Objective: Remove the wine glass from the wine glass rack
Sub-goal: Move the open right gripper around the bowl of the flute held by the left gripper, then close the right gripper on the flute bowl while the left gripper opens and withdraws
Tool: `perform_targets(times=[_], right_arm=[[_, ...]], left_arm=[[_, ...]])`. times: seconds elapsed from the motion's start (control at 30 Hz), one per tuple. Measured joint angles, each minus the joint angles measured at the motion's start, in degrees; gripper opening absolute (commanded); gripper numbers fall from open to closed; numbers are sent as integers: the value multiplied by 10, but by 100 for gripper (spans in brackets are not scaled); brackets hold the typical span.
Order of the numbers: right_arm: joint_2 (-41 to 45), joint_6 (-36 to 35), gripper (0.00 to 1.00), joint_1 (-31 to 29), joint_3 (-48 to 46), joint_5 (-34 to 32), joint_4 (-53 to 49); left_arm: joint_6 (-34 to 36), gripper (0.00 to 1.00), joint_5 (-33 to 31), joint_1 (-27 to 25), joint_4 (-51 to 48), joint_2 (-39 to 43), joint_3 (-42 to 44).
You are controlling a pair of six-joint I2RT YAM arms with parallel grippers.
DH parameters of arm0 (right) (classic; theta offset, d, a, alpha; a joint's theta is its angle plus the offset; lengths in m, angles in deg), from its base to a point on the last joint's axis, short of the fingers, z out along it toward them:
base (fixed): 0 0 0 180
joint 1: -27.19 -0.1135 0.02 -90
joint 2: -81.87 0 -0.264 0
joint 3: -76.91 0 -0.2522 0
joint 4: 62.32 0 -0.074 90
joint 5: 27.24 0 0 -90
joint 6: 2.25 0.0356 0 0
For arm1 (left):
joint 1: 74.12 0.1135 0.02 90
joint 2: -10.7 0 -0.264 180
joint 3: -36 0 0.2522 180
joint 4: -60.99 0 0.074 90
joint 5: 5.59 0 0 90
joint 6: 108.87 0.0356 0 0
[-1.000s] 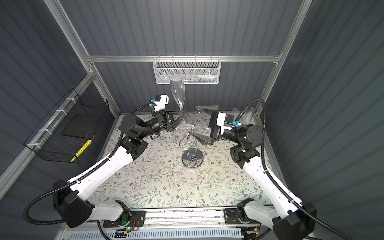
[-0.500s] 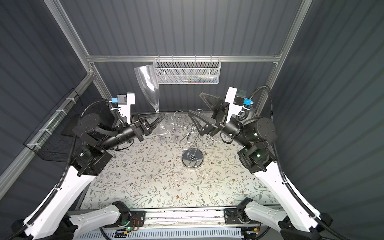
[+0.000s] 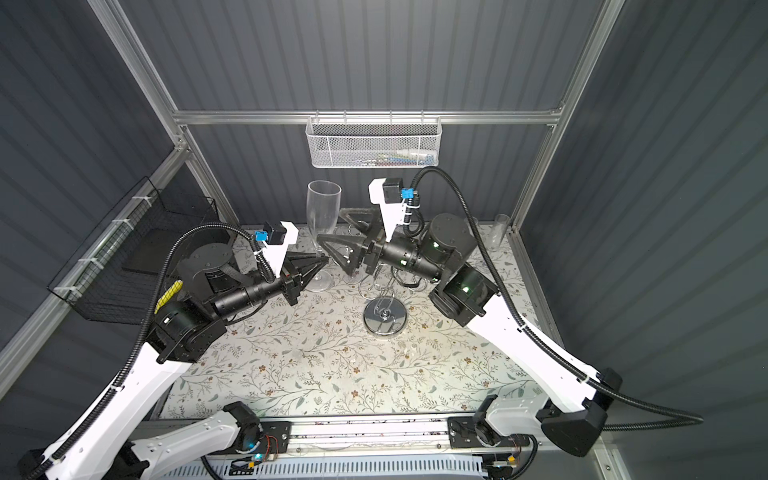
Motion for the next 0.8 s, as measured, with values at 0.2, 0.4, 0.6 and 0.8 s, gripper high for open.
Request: perform_targets(times=[0.2,0.4,0.6,0.8], right_arm=[[-33,-6,95,-15,1,-15,25],[-56,2,87,-17,1,-22,45],[-59,9,67,-17,1,-33,64],[-60,15,57,-17,1,-45,74]], left_arm=[[27,0,-2,0,-1,9,10],[43,0,-3,0,-9,17,31],[53,0,-5,0,-15,19,42],[59,0,-5,0,-15,23,42]])
